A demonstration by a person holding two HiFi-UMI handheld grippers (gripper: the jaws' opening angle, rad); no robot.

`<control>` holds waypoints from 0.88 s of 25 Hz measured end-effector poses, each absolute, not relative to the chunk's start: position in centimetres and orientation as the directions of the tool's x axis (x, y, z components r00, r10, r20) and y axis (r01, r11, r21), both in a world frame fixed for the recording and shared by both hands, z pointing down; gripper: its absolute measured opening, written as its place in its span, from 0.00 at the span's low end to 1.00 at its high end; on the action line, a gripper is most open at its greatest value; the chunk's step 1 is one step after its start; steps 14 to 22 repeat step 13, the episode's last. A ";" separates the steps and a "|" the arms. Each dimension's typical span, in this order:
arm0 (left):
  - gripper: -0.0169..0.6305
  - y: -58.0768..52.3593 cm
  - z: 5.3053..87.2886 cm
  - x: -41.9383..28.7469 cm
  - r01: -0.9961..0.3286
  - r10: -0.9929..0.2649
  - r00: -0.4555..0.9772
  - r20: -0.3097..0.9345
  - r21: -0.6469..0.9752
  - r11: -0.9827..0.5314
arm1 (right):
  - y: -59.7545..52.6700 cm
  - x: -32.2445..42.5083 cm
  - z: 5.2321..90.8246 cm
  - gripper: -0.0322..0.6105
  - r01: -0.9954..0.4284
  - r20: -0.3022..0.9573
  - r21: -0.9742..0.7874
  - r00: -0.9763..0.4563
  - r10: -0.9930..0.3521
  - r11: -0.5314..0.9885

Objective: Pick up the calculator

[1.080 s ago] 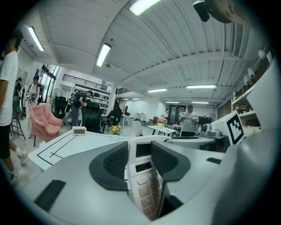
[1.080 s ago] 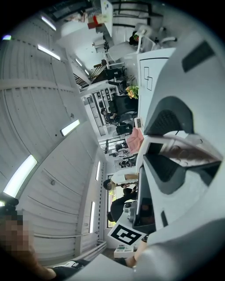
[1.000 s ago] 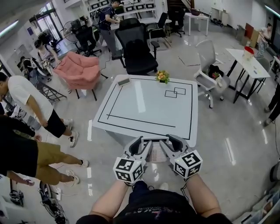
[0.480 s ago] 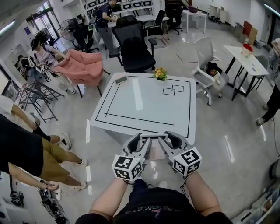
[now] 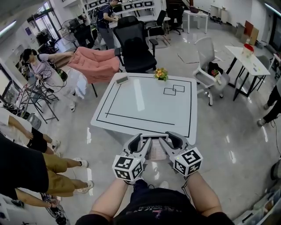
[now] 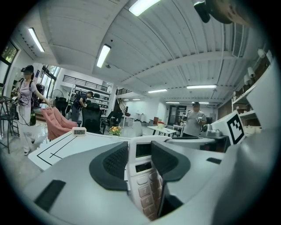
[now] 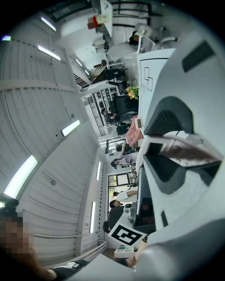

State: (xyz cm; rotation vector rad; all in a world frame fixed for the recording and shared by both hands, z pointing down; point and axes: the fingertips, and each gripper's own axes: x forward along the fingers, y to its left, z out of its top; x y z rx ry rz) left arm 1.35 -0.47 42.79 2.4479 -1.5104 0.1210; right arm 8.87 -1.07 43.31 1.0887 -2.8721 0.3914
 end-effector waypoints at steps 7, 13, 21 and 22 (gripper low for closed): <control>0.28 -0.1 42.6 1.2 -0.888 -0.868 0.454 0.202 0.178 -0.423 | -0.7 8.8 43.1 0.27 -0.658 0.129 -0.214 -0.752 -0.647 0.722; 0.28 0.5 42.8 1.4 -0.888 -0.868 0.454 0.202 0.181 -0.422 | -0.1 8.9 43.3 0.27 -0.658 0.130 -0.216 -0.751 -0.647 0.721; 0.28 0.5 42.8 1.4 -0.888 -0.868 0.454 0.202 0.181 -0.422 | -0.1 8.9 43.3 0.27 -0.658 0.130 -0.216 -0.751 -0.647 0.721; 0.28 0.5 42.8 1.4 -0.888 -0.868 0.454 0.202 0.181 -0.422 | -0.1 8.9 43.3 0.27 -0.658 0.130 -0.216 -0.751 -0.647 0.721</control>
